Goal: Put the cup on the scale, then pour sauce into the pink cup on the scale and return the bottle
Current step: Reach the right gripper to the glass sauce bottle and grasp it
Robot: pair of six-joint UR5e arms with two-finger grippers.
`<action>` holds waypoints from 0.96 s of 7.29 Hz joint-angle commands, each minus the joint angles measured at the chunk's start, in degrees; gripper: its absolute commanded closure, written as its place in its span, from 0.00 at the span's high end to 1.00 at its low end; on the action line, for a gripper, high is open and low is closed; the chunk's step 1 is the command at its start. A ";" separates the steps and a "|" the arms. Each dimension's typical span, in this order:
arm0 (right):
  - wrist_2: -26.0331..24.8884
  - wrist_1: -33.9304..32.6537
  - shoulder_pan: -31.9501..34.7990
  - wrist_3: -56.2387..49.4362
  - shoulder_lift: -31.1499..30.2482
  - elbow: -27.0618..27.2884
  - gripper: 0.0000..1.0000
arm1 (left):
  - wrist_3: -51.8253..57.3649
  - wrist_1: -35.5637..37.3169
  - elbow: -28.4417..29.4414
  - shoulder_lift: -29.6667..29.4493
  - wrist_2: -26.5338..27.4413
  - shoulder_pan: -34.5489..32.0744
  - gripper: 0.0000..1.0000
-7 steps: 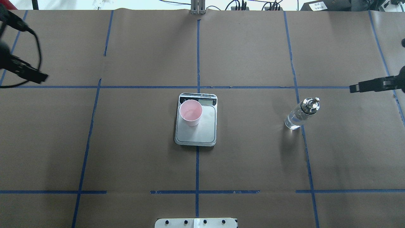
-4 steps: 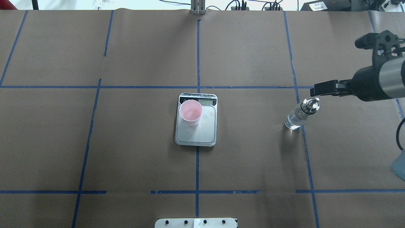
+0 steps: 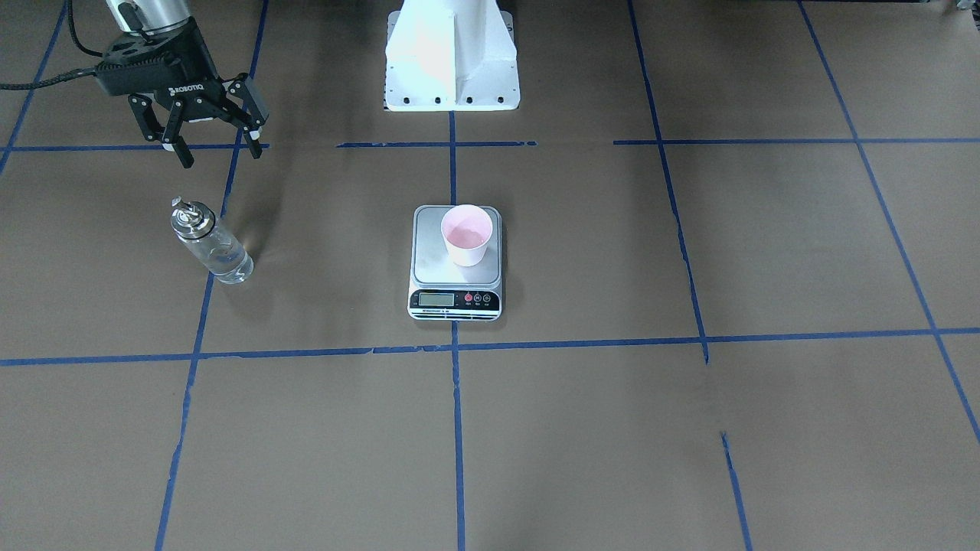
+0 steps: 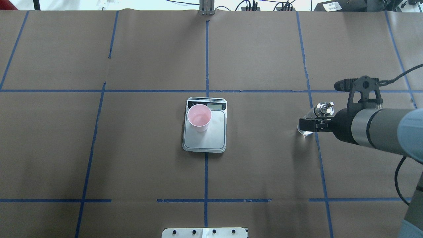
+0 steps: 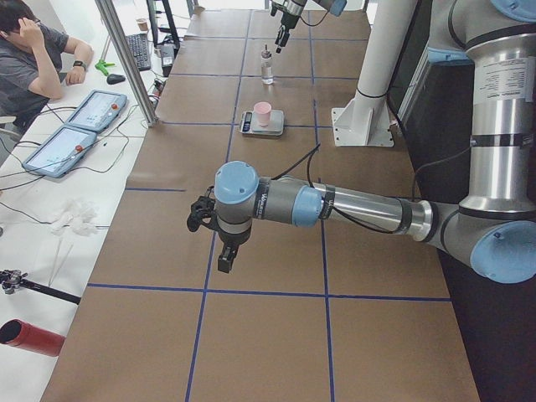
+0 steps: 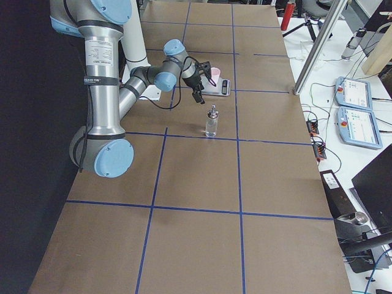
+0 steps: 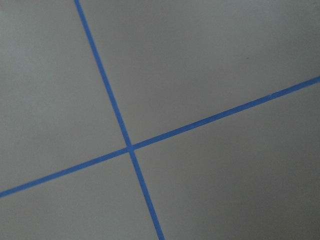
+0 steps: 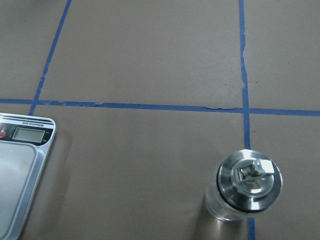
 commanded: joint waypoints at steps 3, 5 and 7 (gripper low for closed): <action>-14.13 27.93 -5.33 -0.52 -6.31 -15.78 1.00 | -0.07 -0.04 -2.36 5.87 -0.19 -0.26 1.00; -18.89 35.40 -6.91 -1.48 -5.43 -23.35 1.00 | -0.16 -0.13 -2.45 5.87 -0.19 -0.26 1.00; -21.43 37.99 -6.82 -3.59 -1.67 -28.46 1.00 | -0.16 -0.13 -2.45 5.87 -0.19 -0.26 1.00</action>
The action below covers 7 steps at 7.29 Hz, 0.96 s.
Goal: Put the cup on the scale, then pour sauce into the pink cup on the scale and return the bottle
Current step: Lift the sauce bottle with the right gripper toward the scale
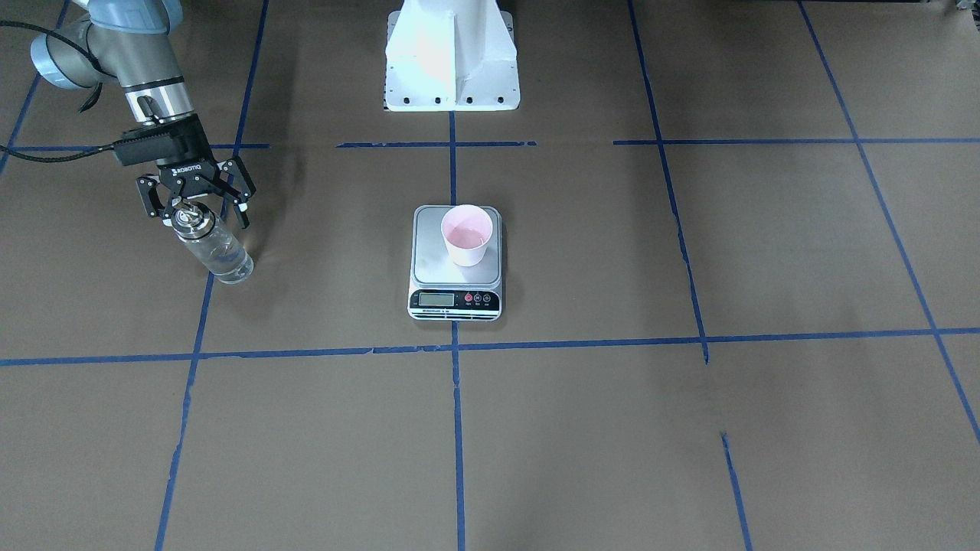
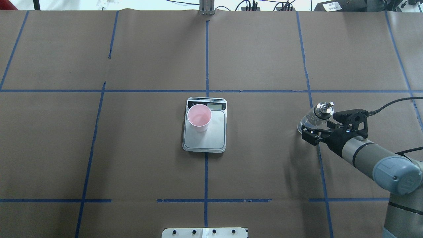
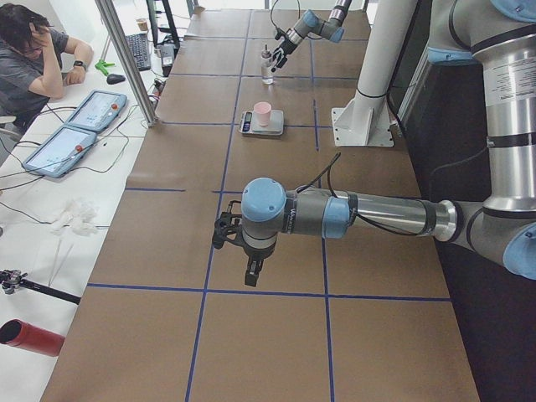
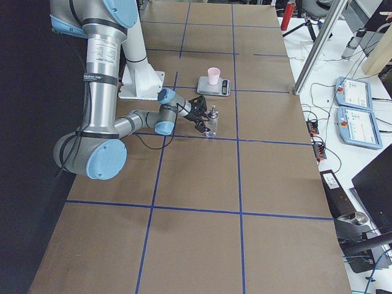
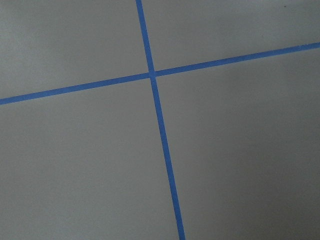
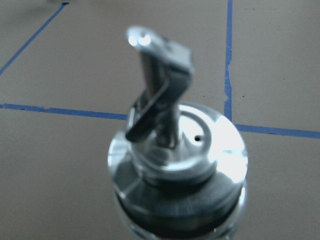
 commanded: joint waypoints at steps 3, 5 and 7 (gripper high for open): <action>-6.71 1.70 -0.06 -2.18 2.99 -4.93 1.00 | -0.01 -0.01 -0.06 0.02 0.00 0.00 1.00; -9.43 1.70 -0.06 -2.10 3.25 -5.03 0.71 | -0.01 -0.01 -0.06 0.02 0.00 0.00 1.00; -12.51 1.79 -0.06 -2.10 3.07 -4.77 0.00 | -0.01 -0.01 -0.06 0.02 -0.17 0.00 1.00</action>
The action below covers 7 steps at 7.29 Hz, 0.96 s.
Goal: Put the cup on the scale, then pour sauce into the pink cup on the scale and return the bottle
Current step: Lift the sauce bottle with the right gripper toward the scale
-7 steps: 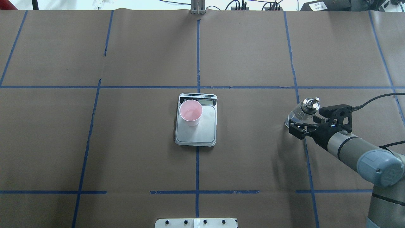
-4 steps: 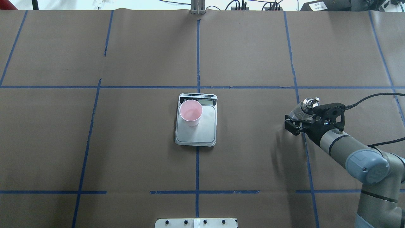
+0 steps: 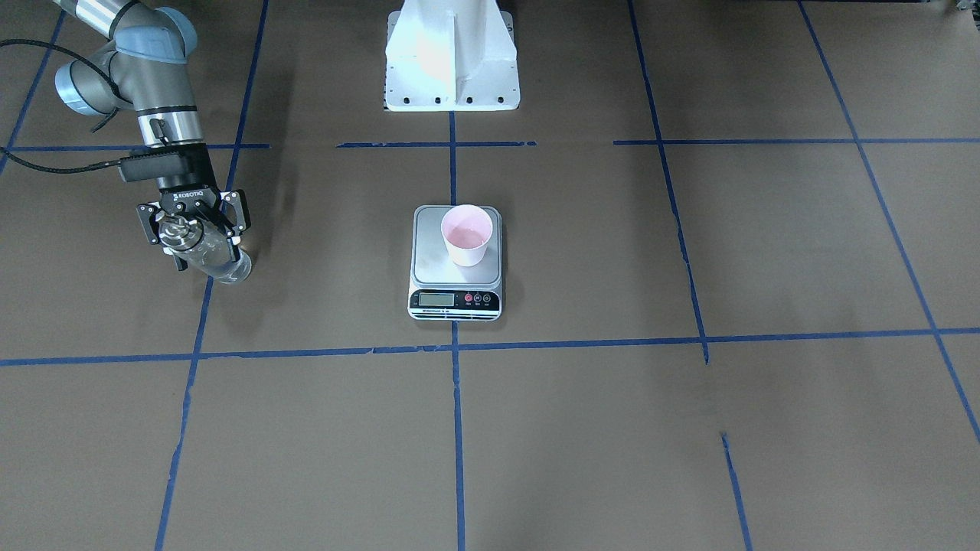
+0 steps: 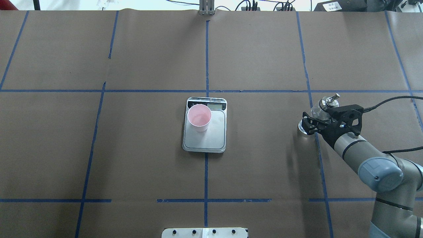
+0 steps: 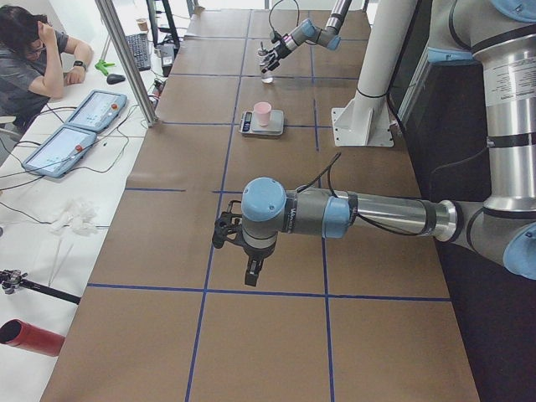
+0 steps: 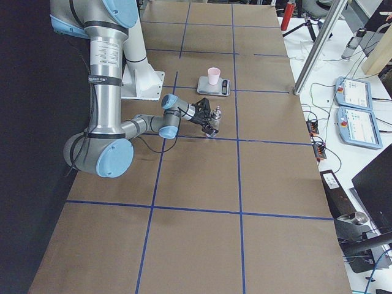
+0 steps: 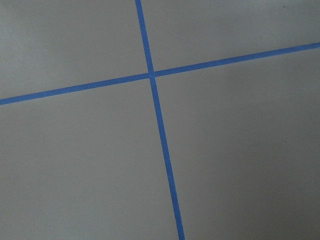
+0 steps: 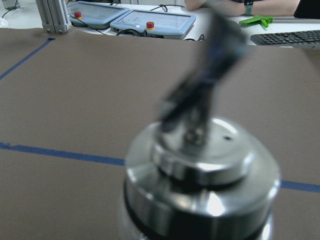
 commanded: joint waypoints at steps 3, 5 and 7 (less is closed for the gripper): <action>-2.33 0.04 0.15 -0.70 -0.04 3.38 0.00 | 0.00 -0.17 0.00 0.00 -0.30 0.09 1.00; -2.94 -0.05 -0.11 -0.70 0.31 3.75 0.00 | 0.00 -0.26 0.00 0.00 -0.39 0.09 1.00; -2.77 -2.32 -0.03 -2.62 5.74 3.57 0.00 | 0.00 -0.35 0.09 0.00 -0.39 0.09 1.00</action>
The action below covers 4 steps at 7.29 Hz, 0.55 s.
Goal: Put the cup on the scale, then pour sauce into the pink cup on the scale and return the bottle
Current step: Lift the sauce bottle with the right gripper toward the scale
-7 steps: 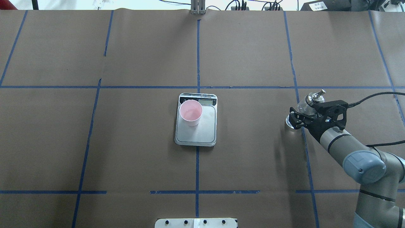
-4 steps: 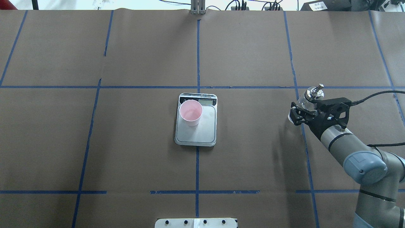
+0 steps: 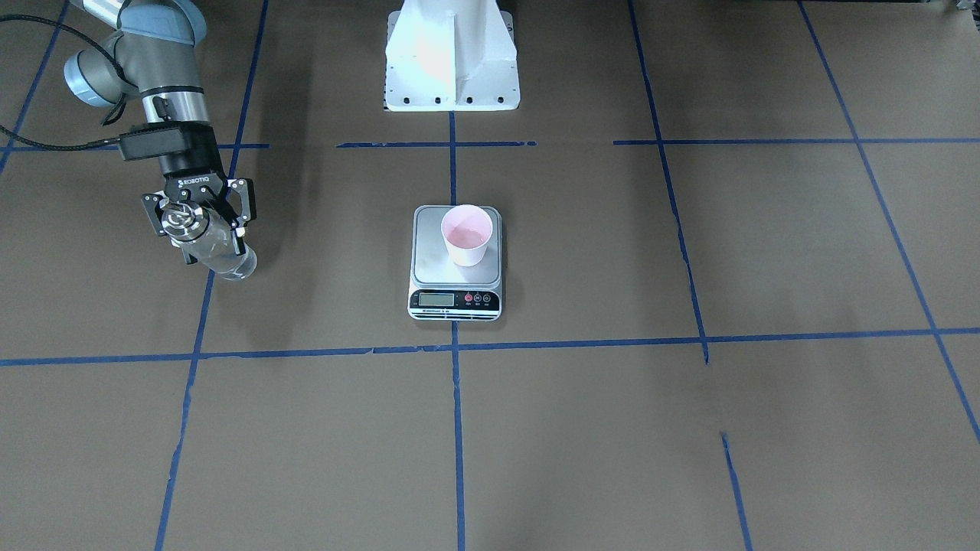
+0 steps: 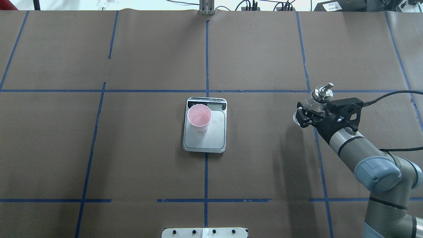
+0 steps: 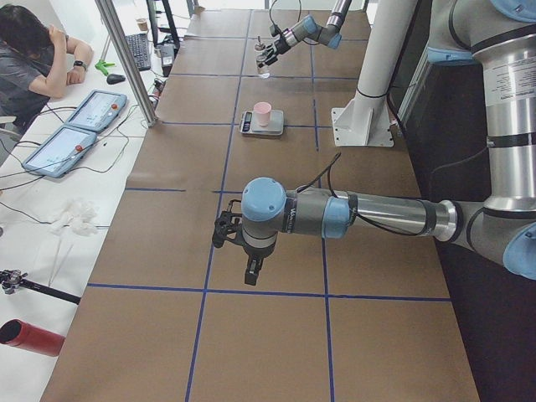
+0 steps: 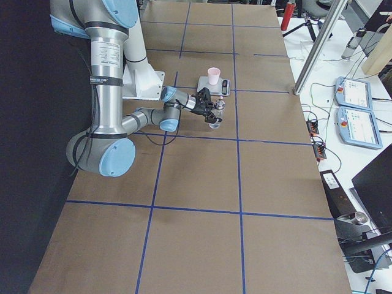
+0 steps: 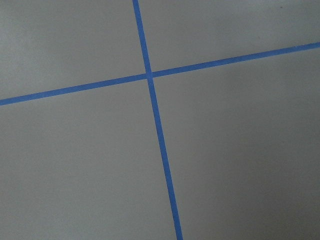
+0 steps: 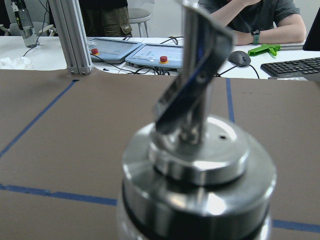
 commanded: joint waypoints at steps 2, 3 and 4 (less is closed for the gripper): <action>-1.80 -15.66 -0.34 -4.28 11.04 -0.17 0.00 | 0.00 -0.13 0.11 0.00 -0.01 0.00 1.00; -3.20 -26.62 -0.43 -4.28 17.27 0.18 0.00 | 0.00 -0.13 0.02 -0.08 -0.10 0.09 1.00; -5.74 -29.52 -0.61 -4.28 19.07 0.27 0.00 | 0.00 -0.13 0.11 -0.09 -0.10 0.09 1.00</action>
